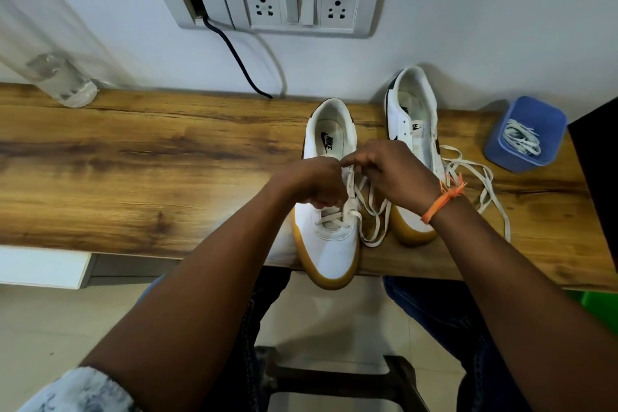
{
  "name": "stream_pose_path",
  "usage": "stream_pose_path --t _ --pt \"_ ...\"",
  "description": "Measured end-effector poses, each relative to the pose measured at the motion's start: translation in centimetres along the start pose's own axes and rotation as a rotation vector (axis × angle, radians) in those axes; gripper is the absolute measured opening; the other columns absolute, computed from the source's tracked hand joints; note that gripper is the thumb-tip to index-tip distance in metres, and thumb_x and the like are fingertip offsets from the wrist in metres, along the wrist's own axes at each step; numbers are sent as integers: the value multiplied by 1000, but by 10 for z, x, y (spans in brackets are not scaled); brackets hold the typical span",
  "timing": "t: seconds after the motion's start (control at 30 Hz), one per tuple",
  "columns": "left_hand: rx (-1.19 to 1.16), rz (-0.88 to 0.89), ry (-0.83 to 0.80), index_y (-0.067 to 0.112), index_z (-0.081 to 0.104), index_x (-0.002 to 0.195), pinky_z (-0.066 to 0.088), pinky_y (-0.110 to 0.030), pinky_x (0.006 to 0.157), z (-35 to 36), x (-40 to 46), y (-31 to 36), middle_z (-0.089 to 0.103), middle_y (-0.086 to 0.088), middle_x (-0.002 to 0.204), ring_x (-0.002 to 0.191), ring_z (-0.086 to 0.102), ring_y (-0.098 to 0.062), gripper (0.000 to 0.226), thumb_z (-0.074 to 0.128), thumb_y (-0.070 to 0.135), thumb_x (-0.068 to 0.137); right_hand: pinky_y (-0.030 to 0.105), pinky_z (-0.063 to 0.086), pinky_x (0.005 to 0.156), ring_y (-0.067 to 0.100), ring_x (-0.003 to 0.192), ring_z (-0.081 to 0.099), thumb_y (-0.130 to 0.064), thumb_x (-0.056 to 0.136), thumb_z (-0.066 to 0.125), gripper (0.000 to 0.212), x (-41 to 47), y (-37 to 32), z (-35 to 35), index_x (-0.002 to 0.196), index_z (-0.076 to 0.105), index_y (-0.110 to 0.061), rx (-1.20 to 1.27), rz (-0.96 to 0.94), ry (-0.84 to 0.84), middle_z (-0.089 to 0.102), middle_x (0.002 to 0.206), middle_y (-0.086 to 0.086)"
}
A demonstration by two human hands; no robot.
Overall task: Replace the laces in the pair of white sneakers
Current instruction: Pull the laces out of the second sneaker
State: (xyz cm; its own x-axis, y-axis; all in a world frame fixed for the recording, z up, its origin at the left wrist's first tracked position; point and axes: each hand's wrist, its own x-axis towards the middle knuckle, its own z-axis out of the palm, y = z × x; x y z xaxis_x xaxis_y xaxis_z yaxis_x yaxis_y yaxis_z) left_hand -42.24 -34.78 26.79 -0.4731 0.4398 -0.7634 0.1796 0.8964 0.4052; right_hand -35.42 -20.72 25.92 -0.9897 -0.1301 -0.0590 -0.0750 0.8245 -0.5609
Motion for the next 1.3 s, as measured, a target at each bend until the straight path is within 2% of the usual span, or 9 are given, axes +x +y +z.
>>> stream_pose_path --t 0.23,0.43,0.57,0.73,0.83,0.9,1.07,1.2,1.3 --pt "174 -73 -160 4 72 93 26 -21 42 -41 -32 -42 52 -1 62 43 35 -11 15 74 16 84 6 38 73 8 88 61 7 86 61 31 0 9 -6 105 76 -13 125 57 -5 73 98 5" --pt "6 86 111 8 75 92 36 -15 41 -26 -20 -26 70 -5 75 54 51 -13 18 74 24 83 24 53 82 10 90 67 1 88 64 27 2 5 -4 104 77 -16 215 105 -11 74 100 3" --pt "192 145 146 13 73 96 47 -25 63 -5 -4 -2 67 -1 85 83 64 -17 34 81 39 77 21 51 76 2 81 65 6 85 63 29 1 6 -3 102 77 -14 229 118 -13 71 85 -7" --pt "183 117 112 6 72 101 52 -32 80 -10 -2 -8 71 -5 96 92 65 -20 33 80 30 80 15 48 73 1 78 62 6 85 62 29 2 7 -5 100 78 -14 194 85 -24 65 79 -15" --pt "133 77 59 6 73 84 48 -27 61 -28 -13 -21 69 -5 79 68 59 -16 18 77 23 81 14 45 74 8 86 65 1 87 65 24 1 10 -5 100 78 -14 185 76 -20 73 92 -4" --pt "107 13 178 6 66 65 42 -27 53 -40 -18 -35 62 -7 65 56 50 -20 20 73 20 77 13 46 76 13 90 67 0 87 65 23 1 13 -4 99 78 -14 169 77 -19 75 97 1" --pt "106 -191 541 9 64 70 57 -37 75 -50 -18 -61 63 -7 76 75 61 -22 18 74 22 74 7 42 76 10 92 66 -1 88 66 20 2 13 -3 98 78 -14 177 89 -18 75 100 2" --pt "151 42 612 14 65 80 57 -36 74 -40 -11 -38 65 0 83 82 65 -23 12 74 21 75 17 47 79 12 93 67 -1 87 67 21 2 13 -3 98 78 -15 183 86 -15 75 100 1" --pt "144 276 403 18 72 86 52 -27 62 -26 -11 -14 68 3 85 75 67 -15 10 77 24 79 16 46 75 9 85 65 0 87 66 22 2 12 -3 97 78 -15 179 76 -18 73 91 -3"
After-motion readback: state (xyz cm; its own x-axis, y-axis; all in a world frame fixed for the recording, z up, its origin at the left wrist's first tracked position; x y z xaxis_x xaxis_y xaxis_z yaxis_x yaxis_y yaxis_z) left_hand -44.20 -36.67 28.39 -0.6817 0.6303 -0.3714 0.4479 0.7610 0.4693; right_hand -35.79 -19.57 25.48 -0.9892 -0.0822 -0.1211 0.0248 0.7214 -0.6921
